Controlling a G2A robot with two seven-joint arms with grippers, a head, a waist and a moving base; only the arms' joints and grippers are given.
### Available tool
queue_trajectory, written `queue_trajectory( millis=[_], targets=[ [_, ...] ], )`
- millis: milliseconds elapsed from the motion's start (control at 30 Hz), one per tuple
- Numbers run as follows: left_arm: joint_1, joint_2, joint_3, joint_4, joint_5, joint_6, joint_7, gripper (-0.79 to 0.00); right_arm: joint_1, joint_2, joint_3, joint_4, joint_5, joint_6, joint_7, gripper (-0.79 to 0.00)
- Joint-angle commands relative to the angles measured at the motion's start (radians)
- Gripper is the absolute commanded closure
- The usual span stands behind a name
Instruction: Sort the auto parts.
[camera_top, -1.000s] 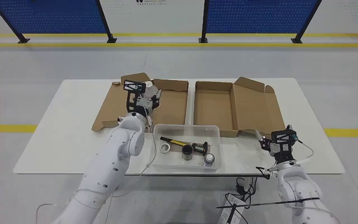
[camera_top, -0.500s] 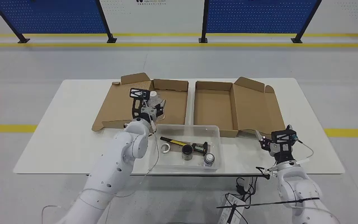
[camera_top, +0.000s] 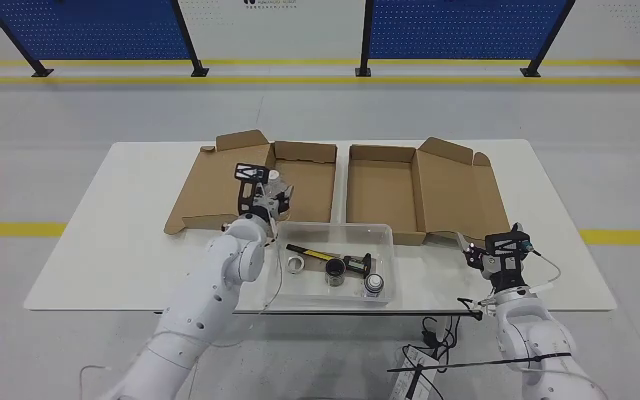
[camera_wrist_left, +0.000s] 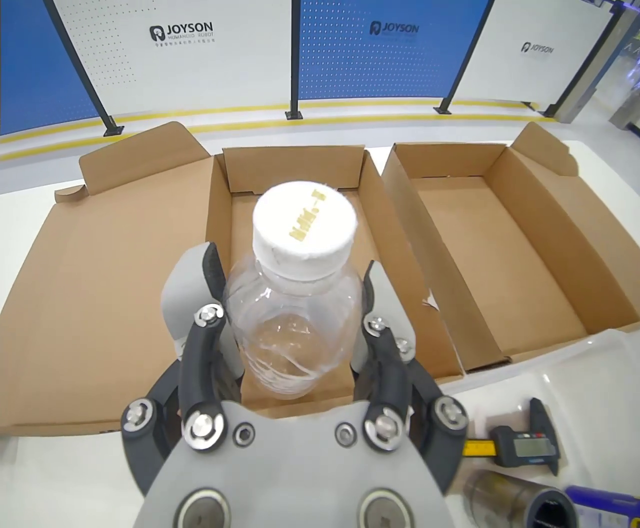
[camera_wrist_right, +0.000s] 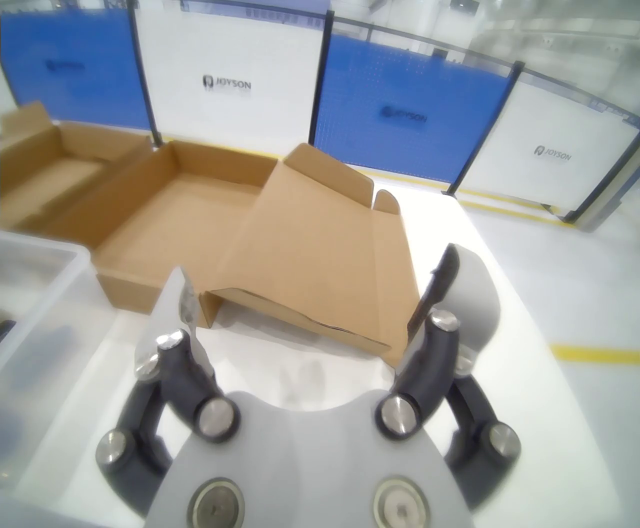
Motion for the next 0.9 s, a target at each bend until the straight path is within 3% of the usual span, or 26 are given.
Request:
queue_trajectory(
  millis=[0, 300, 500, 600, 633, 700, 733, 867],
  targets=[
    [-0.004, -0.003, 0.003, 0.009, 0.0, -0.003, 0.003, 0.0, 0.0, 0.0, 0.0, 0.0, 0.0, 0.0, 0.0, -0.785],
    [-0.014, -0.012, 0.01, 0.047, 0.023, -0.017, 0.006, -0.003, 0.0, 0.0, 0.0, 0.0, 0.0, 0.0, 0.0, -0.785],
    [-0.015, -0.017, 0.011, 0.064, 0.046, -0.021, 0.003, -0.271, 0.0, 0.0, 0.0, 0.0, 0.0, 0.0, 0.0, -0.785],
    [-0.015, -0.019, 0.009, 0.068, 0.052, -0.02, 0.001, -0.363, 0.0, 0.0, 0.0, 0.0, 0.0, 0.0, 0.0, -0.785],
    [-0.014, -0.019, 0.008, 0.07, 0.056, -0.02, 0.0, -0.446, 0.0, 0.0, 0.0, 0.0, 0.0, 0.0, 0.0, -0.785],
    [-0.014, -0.02, 0.007, 0.073, 0.067, -0.021, -0.001, -0.708, 0.0, 0.0, 0.0, 0.0, 0.0, 0.0, 0.0, -0.785],
    [-0.012, -0.021, 0.005, 0.074, 0.07, -0.022, -0.001, -0.785, 0.0, 0.0, 0.0, 0.0, 0.0, 0.0, 0.0, -0.785],
    [-0.007, -0.022, -0.001, 0.071, 0.079, -0.027, -0.006, -0.785, 0.0, 0.0, 0.0, 0.0, 0.0, 0.0, 0.0, -0.785]
  ],
)
